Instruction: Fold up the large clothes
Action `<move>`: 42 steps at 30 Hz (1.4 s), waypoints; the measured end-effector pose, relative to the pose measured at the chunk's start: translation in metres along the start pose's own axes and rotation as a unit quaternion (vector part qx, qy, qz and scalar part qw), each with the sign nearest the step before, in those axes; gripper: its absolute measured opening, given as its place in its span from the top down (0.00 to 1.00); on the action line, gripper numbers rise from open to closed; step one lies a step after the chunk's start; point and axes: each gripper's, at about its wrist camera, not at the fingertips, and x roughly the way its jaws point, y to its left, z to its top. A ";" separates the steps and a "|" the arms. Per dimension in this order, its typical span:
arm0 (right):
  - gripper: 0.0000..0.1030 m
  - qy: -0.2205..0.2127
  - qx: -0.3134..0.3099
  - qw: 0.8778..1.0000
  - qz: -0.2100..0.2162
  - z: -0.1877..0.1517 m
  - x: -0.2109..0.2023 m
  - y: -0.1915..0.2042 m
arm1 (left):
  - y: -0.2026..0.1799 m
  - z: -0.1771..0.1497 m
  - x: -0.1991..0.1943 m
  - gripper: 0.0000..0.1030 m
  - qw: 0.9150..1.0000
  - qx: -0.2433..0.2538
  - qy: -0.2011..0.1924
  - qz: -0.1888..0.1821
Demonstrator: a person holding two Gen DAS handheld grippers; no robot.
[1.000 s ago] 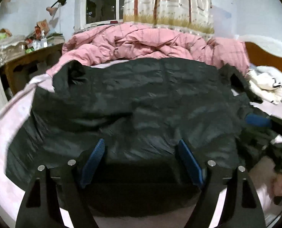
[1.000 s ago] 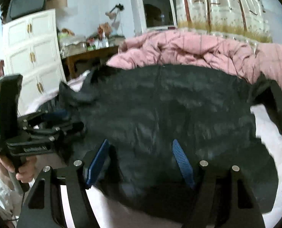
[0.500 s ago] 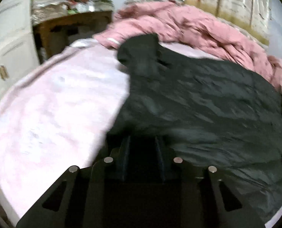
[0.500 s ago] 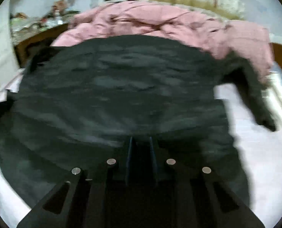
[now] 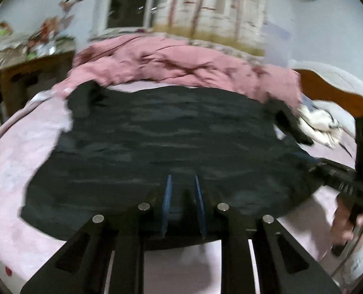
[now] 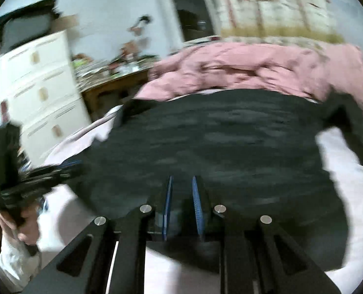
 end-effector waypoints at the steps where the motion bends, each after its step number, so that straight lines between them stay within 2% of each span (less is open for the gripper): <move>1: 0.82 0.004 -0.009 1.000 0.001 -0.005 0.004 0.013 | -0.011 -0.002 0.003 0.81 1.000 0.006 0.000 -0.005; 3: 0.82 0.015 -0.017 1.000 0.003 -0.020 0.011 0.031 | -0.024 -0.010 0.013 0.81 0.999 0.000 0.019 -0.036; 5: 0.82 0.037 -0.019 0.999 0.006 -0.031 0.020 0.036 | -0.028 -0.021 0.027 0.81 0.995 -0.030 0.055 -0.079; 6: 0.82 0.045 -0.018 0.999 0.005 -0.036 0.023 0.035 | -0.031 -0.027 0.030 0.81 0.994 -0.035 0.065 -0.081; 8: 0.82 0.059 -0.021 0.998 -0.004 -0.045 0.027 0.032 | -0.036 -0.037 0.031 0.81 0.996 -0.023 0.065 -0.062; 12: 0.82 0.073 0.000 0.997 0.006 -0.057 0.030 0.016 | -0.037 -0.053 0.032 0.82 0.994 -0.028 0.078 -0.066; 16: 0.82 0.045 -0.003 0.999 0.006 -0.053 0.021 0.014 | -0.031 -0.048 0.018 0.83 0.996 -0.041 0.049 -0.063; 18: 0.82 0.027 -0.020 0.999 0.001 -0.048 0.015 0.019 | -0.030 -0.043 0.008 0.83 0.998 -0.029 0.021 -0.043; 19: 0.82 0.030 -0.030 0.999 -0.014 -0.046 0.016 0.021 | -0.028 -0.040 0.006 0.83 0.999 -0.024 0.011 -0.024; 21: 0.82 0.037 -0.025 0.998 -0.037 -0.046 0.019 0.015 | -0.015 -0.036 0.009 0.83 0.999 -0.037 0.017 -0.001; 23: 0.82 0.029 0.000 0.998 -0.057 -0.051 0.015 0.001 | 0.007 -0.038 0.014 0.83 0.996 -0.084 0.041 0.015; 25: 0.82 0.021 0.016 0.998 -0.065 -0.055 0.009 -0.011 | 0.023 -0.041 0.011 0.83 0.993 -0.113 0.040 0.011; 27: 0.82 0.022 0.028 0.996 -0.083 -0.061 0.002 -0.024 | 0.032 -0.044 0.003 0.83 0.993 -0.106 0.029 0.036; 29: 0.82 0.015 0.036 0.993 -0.112 -0.066 -0.006 -0.037 | 0.040 -0.044 -0.003 0.89 0.993 -0.102 0.021 0.049; 31: 0.87 0.012 0.050 0.992 -0.118 -0.066 -0.011 -0.050 | 0.053 -0.042 -0.008 0.91 0.992 -0.107 0.016 0.065; 32: 0.87 0.010 0.061 0.991 -0.118 -0.065 -0.015 -0.057 | 0.059 -0.041 -0.010 0.91 0.991 -0.107 0.013 0.080; 34: 0.87 -0.005 0.066 0.986 -0.153 -0.063 -0.023 -0.067 | 0.073 -0.038 -0.015 0.91 0.987 -0.105 0.002 0.120; 38: 0.87 -0.002 0.083 0.984 -0.155 -0.059 -0.028 -0.085 | 0.095 -0.040 -0.023 0.91 0.976 -0.097 -0.002 0.195; 39: 0.87 -0.001 0.088 0.984 -0.157 -0.059 -0.029 -0.089 | 0.101 -0.041 -0.024 0.91 0.974 -0.101 0.005 0.204; 42: 0.87 0.007 0.090 0.983 -0.158 -0.060 -0.030 -0.094 | 0.117 -0.047 -0.027 0.91 0.972 -0.124 0.010 0.199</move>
